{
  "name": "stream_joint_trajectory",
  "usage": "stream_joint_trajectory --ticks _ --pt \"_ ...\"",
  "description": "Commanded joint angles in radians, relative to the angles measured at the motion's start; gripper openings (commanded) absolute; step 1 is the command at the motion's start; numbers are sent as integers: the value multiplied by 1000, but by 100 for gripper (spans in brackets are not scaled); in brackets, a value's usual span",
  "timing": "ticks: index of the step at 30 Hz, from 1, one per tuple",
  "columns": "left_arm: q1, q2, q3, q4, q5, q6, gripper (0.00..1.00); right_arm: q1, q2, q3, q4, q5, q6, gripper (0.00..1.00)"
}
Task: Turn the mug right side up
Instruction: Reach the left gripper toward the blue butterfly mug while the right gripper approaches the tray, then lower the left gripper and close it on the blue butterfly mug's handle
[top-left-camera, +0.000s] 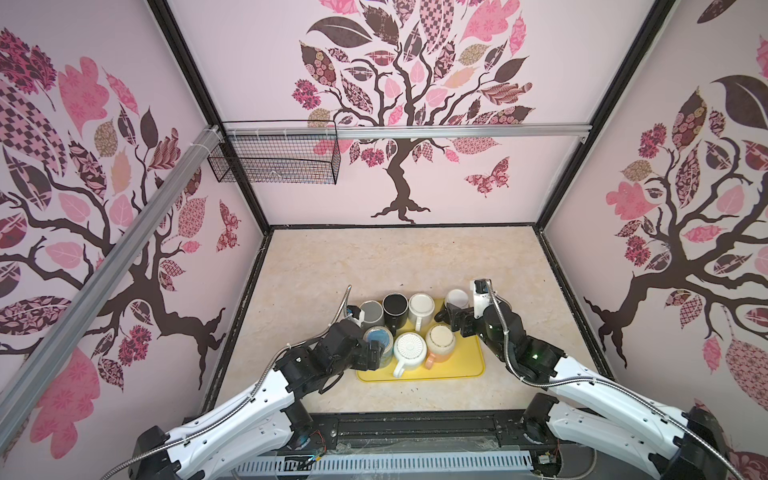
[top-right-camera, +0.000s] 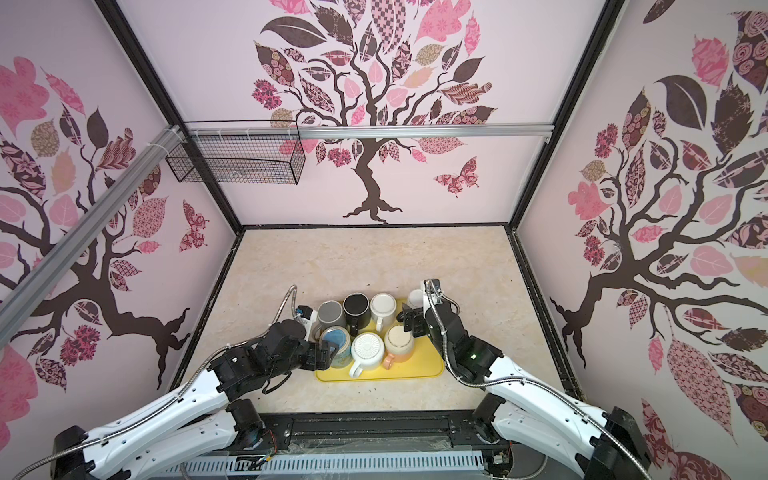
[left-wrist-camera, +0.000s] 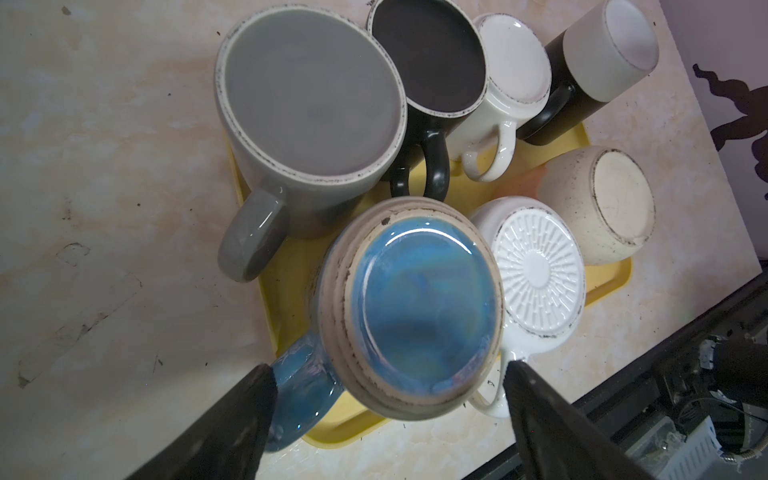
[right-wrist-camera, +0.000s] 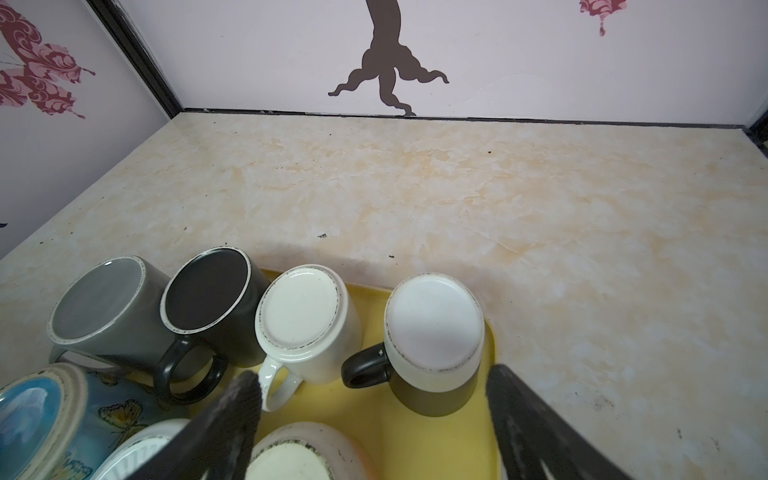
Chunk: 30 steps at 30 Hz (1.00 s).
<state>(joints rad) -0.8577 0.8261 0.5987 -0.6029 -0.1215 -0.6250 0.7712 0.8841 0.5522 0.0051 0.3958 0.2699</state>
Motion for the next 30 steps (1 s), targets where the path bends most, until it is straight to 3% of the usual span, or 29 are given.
stream_joint_trajectory --ticks 1,14,20,30 --pt "-4 4 -33 30 14 -7 88 5 -12 18 9 -1 5 88" --pt "-3 -69 -91 -3 73 -60 78 6 -34 7 3 -2 11 88" --pt "-3 -107 -62 -56 21 -40 75 5 -20 5 13 -6 11 87" --pt "-59 2 -33 -86 -71 -16 65 5 12 -2 33 2 3 88"
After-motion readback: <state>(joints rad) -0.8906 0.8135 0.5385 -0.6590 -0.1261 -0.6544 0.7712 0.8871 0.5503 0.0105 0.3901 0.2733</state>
